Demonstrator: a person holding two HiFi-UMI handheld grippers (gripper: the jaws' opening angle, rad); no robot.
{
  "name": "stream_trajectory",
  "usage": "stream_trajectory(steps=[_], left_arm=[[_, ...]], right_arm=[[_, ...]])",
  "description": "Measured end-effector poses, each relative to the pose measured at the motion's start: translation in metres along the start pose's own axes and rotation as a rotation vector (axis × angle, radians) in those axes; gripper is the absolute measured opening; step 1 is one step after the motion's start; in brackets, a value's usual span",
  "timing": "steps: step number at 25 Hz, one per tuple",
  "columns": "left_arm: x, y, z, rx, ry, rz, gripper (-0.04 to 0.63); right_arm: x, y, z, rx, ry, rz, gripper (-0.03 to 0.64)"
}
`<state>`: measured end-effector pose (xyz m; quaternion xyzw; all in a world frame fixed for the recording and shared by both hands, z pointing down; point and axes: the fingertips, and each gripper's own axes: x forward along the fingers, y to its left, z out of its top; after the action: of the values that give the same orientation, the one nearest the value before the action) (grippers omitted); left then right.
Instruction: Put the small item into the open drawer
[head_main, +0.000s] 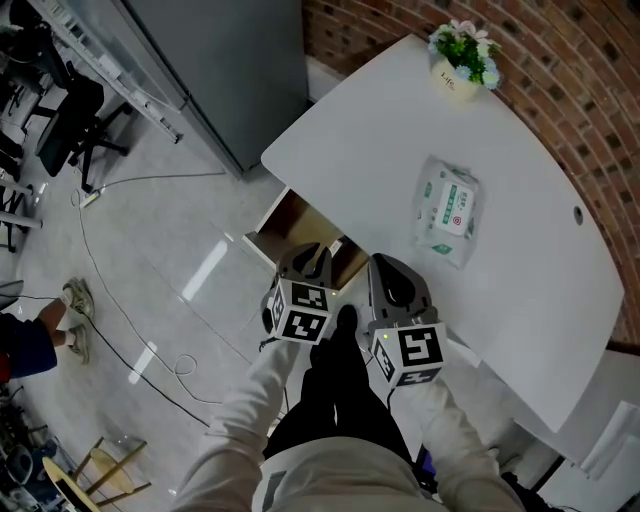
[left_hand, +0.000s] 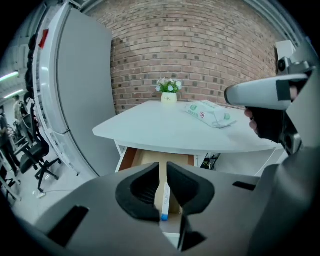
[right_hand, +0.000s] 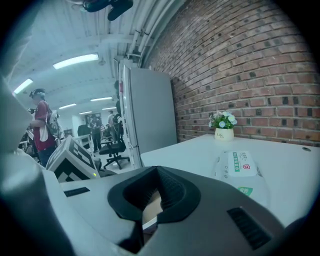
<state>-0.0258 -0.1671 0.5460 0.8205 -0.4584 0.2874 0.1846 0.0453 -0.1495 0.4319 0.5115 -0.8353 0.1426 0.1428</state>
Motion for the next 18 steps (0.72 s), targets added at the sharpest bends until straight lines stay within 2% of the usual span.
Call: stream_trajectory(steps=[7,11,18], left_arm=[[-0.045,-0.008,0.026,-0.044,-0.096,-0.001,0.052],[-0.072,-0.011,0.047,-0.024,-0.163,0.007,0.040],[-0.113,-0.015,0.062,-0.062,-0.255,0.013,0.028]], right_arm=[[-0.019,0.006,0.013,-0.017,-0.030,-0.004,0.026],[-0.031,0.007,0.017,-0.025,-0.046,-0.013,0.026],[-0.050,0.013,0.021,-0.028,-0.062,-0.021,0.026]])
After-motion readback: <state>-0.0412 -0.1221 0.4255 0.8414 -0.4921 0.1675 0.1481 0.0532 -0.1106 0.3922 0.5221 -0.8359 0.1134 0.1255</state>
